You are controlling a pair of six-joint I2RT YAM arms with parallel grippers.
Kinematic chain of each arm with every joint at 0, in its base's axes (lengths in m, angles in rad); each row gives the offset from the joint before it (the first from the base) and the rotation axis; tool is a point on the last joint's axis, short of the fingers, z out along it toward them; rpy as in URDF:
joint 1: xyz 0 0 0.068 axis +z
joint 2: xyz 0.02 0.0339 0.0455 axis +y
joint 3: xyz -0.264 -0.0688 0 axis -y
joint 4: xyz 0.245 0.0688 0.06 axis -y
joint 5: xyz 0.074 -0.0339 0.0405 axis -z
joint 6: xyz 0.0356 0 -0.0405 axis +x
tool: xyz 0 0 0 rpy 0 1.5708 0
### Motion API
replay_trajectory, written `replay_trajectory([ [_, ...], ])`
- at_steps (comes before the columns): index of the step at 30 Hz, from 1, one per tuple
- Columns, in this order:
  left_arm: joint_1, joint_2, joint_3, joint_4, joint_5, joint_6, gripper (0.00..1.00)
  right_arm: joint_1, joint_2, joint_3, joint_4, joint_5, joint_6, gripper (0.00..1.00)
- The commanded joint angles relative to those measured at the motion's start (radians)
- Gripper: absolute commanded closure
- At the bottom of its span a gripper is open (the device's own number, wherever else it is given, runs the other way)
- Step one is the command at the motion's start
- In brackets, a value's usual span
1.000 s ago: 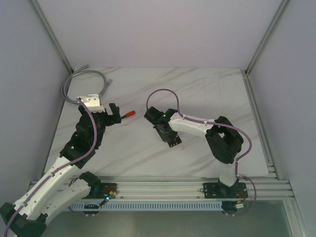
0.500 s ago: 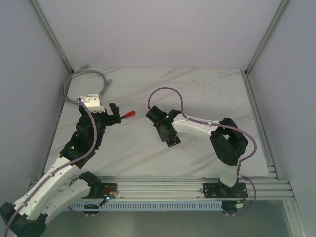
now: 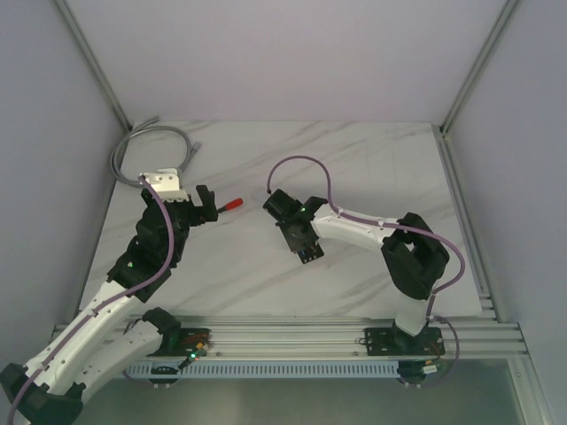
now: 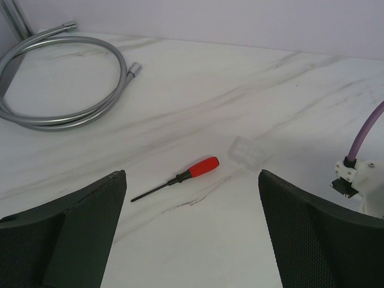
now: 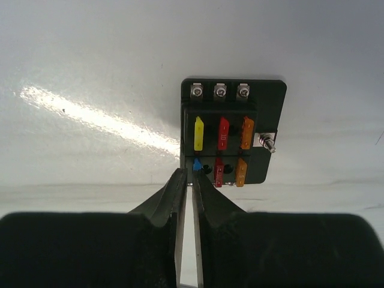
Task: Snap on the fuse box
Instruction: Install the fuse at the fuse box base.
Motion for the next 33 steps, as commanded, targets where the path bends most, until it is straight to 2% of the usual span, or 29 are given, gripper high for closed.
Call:
replay_trajectory([
  [1, 0.004, -0.008, -0.004, -0.003, 0.006, -0.008, 0.00, 0.000, 0.006, -0.032, -0.018, 0.024, 0.013, 0.87],
  [11, 0.004, -0.009, -0.004, -0.003, 0.006, -0.008, 0.00, -0.001, 0.060, -0.074, -0.017, 0.024, 0.014, 1.00],
  [16, 0.004, -0.008, -0.006, -0.001, 0.008, -0.009, 0.00, 0.001, 0.056, -0.085, -0.016, 0.030, 0.012, 1.00],
  [19, 0.004, 0.009, -0.005, -0.001, 0.015, -0.009, 0.00, 0.001, -0.013, -0.068, 0.028, 0.011, -0.008, 1.00],
  [26, 0.007, 0.098, 0.007, 0.006, 0.045, -0.023, 0.00, -0.025, -0.094, -0.001, 0.108, 0.013, -0.058, 0.76],
  [28, 0.012, 0.157, 0.016, 0.006, 0.063, -0.047, 0.00, -0.048, -0.115, -0.011, 0.152, 0.009, -0.062, 0.72],
  [33, 0.040, 0.271, 0.052, 0.007, 0.128, -0.115, 0.00, -0.100, -0.122, -0.001, 0.294, -0.016, -0.148, 0.54],
])
